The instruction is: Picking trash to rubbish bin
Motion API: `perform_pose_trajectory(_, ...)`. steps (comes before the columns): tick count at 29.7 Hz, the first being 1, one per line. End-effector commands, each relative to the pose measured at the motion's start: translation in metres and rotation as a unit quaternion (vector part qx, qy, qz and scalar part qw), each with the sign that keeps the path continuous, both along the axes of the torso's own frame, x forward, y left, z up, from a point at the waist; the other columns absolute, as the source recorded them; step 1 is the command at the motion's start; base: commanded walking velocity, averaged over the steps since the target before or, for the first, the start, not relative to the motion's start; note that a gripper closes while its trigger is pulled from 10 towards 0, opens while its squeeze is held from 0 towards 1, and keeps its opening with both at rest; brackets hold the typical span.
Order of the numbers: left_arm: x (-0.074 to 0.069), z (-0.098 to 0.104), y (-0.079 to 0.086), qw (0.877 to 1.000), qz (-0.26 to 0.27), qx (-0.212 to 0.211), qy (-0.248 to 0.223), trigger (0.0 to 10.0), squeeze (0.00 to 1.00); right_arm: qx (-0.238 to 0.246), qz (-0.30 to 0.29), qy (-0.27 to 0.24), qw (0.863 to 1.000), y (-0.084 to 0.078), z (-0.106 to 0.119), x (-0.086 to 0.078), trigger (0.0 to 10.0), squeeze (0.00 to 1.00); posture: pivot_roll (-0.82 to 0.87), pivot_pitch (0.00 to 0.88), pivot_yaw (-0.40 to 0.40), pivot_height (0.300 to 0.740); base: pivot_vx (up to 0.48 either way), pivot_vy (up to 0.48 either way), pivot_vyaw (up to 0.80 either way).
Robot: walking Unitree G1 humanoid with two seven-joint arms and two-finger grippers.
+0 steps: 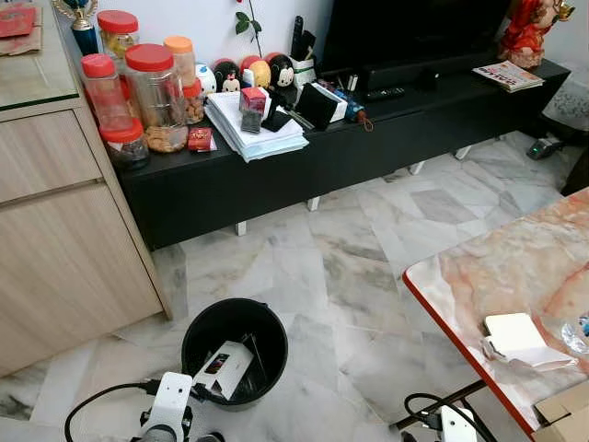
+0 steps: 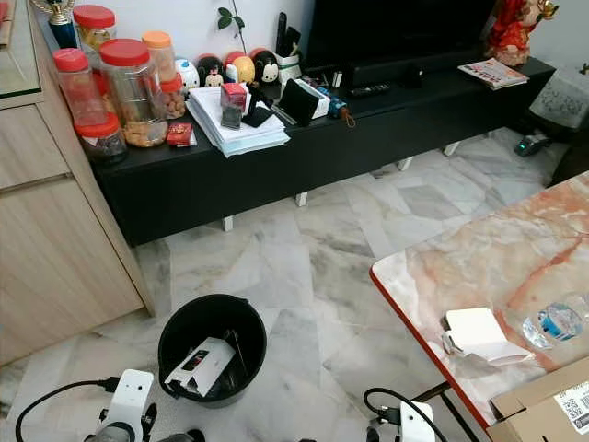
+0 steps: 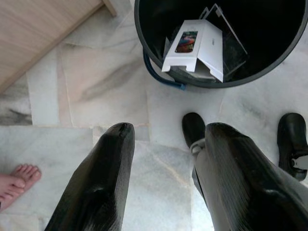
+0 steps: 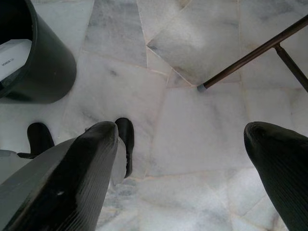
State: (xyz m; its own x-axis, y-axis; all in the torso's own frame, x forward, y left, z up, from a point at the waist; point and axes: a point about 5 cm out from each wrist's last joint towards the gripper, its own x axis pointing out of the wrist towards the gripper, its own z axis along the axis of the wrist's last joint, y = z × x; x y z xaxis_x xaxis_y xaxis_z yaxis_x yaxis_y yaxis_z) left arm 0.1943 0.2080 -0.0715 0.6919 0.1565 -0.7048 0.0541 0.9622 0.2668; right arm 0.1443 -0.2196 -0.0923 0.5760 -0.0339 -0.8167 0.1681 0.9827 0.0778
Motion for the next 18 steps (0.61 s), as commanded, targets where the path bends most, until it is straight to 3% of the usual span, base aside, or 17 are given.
perform_pose_trajectory(1, -0.0084, -0.0052, -0.0006, 1.0, 0.004, -0.007, 0.021, 10.0, 0.0, -0.004, -0.01, 0.009, 1.0, -0.0071, -0.0006, -0.0051, 10.0, 0.0, 0.07, 0.137, -0.144, 0.74, 0.0, 0.0, 0.0)
perform_pose_trajectory(9, -0.0084, -0.0053, -0.0012, 1.0, 0.005, -0.008, 0.02, 10.0, 0.0, -0.004, -0.011, 0.009, 1.0, -0.0075, -0.0004, -0.0048, 10.0, 0.0, 0.06, 0.144, -0.147, 0.74, 0.0, 0.0, 0.0)
perform_pose_trajectory(18, -0.0078, -0.0051, -0.0013, 1.0, 0.006, -0.008, 0.02, 10.0, 0.0, -0.003, -0.011, 0.008, 1.0, -0.0076, -0.0003, -0.0044, 10.0, 0.0, 0.06, 0.15, -0.146, 0.74, -0.287, 0.0, 0.0)
